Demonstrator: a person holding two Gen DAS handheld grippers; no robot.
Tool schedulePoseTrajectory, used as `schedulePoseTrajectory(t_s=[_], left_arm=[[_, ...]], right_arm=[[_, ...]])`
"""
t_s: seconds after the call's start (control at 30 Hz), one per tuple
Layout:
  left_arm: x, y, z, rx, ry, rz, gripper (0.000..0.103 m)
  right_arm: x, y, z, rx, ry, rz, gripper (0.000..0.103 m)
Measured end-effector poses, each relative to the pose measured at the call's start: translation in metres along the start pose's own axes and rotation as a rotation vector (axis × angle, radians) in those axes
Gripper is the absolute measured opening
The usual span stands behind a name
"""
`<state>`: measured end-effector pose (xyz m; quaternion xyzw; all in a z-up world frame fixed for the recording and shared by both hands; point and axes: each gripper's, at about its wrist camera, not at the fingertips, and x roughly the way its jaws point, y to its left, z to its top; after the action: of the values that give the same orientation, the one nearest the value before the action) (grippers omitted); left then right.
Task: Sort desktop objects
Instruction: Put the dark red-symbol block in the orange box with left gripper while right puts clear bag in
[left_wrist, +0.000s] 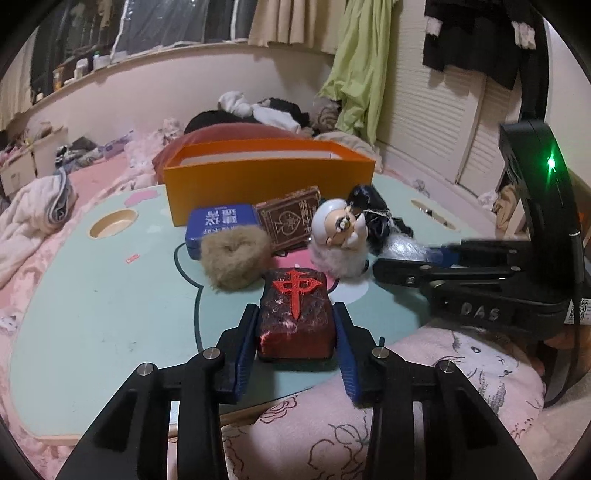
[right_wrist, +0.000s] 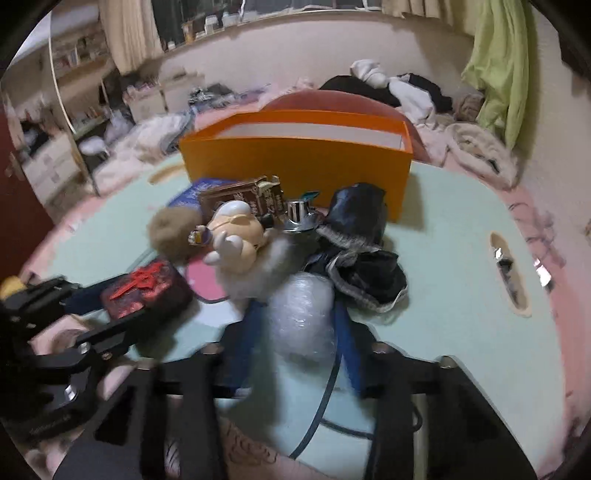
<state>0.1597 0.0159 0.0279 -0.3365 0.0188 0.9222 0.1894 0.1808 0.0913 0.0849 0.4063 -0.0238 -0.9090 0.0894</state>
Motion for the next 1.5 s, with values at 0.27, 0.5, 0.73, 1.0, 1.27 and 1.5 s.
schedulePoseTrajectory(t_s=[0.27, 0.5, 0.73, 1.0, 1.27, 1.5], left_arm=[[-0.036, 0.003, 0.003, -0.012, -0.173, -0.029, 0.038], [-0.055, 0.017, 0.023, -0.081, -0.267, -0.076, 0.038], [-0.018, 0.037, 0.121, -0.134, -0.277, -0.065, 0.038], [0.09, 0.078, 0.158, -0.26, -0.003, 0.067, 0.084], [0.096, 0.058, 0.138, -0.074, 0.053, 0.192, 0.078], [0.078, 0.054, 0.133, -0.09, 0.05, 0.169, 0.077]], right_arm=[[-0.042, -0.019, -0.013, 0.065, -0.226, 0.115, 0.03], [-0.059, -0.009, -0.001, -0.004, -0.326, 0.131, 0.03], [-0.043, -0.007, 0.069, 0.013, -0.324, 0.052, 0.03], [0.045, -0.032, 0.134, 0.186, -0.142, -0.079, 0.069], [0.042, -0.012, 0.106, 0.083, -0.125, -0.161, 0.071], [0.04, -0.017, 0.106, 0.062, -0.121, -0.135, 0.072]])
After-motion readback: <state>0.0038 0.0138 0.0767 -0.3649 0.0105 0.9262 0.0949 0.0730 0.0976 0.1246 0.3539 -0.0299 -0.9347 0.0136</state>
